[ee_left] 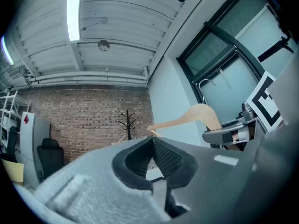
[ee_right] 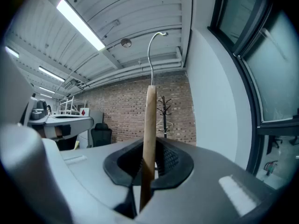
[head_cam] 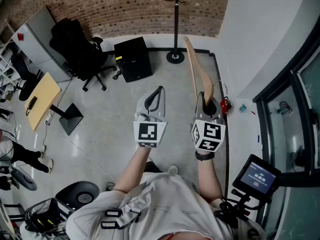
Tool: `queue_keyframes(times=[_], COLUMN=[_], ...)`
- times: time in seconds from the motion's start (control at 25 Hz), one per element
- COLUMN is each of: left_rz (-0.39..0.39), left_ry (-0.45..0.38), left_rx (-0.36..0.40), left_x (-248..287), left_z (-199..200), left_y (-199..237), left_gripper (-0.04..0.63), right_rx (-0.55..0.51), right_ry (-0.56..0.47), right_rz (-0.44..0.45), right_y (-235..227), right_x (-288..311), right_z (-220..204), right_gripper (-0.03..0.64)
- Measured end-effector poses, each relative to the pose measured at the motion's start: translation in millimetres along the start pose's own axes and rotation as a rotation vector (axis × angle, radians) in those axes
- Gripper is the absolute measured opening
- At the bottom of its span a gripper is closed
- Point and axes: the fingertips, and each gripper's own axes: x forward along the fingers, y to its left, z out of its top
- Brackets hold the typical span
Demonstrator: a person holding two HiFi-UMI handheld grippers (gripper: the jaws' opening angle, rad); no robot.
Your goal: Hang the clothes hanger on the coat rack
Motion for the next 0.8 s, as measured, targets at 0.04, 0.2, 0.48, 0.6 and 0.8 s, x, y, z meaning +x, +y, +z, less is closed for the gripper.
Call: queue_keyframes(times=[0.04, 0.2, 0.48, 0.6, 0.8], left_rz=[-0.002, -0.075, -0.169, -0.168, -0.18], left_ry=[0.013, 0.134, 0.189, 0.187, 0.145], left_rx=[-0.005, -0.043, -0.093, -0.116, -0.053], left_x=[1.6, 13.8, 27.9, 38.4, 62.6], left_z=[-2.7, -33.7, -56.9, -66.0, -66.0], left_y=[4.6, 10.4, 13.5, 22.6, 59.7], left_gripper=[0.002, 0.002, 0.002, 0.002, 0.002], right_rx=[-0.005, -0.024, -0.008, -0.004, -0.025], right_ry=[-0.012, -0.061, -0.002, -0.001, -0.04], right_rz=[0.001, -0.017, -0.085, -0.107, -0.141], right_y=[4.3, 16.5, 18.7, 19.4, 46.1], right_x=[1.4, 9.5, 28.4, 33.9, 72.9], right_z=[4.5, 18.1, 9.0, 0.4, 10.5], right_gripper=[0.038, 0.038, 0.039, 0.039, 0.04])
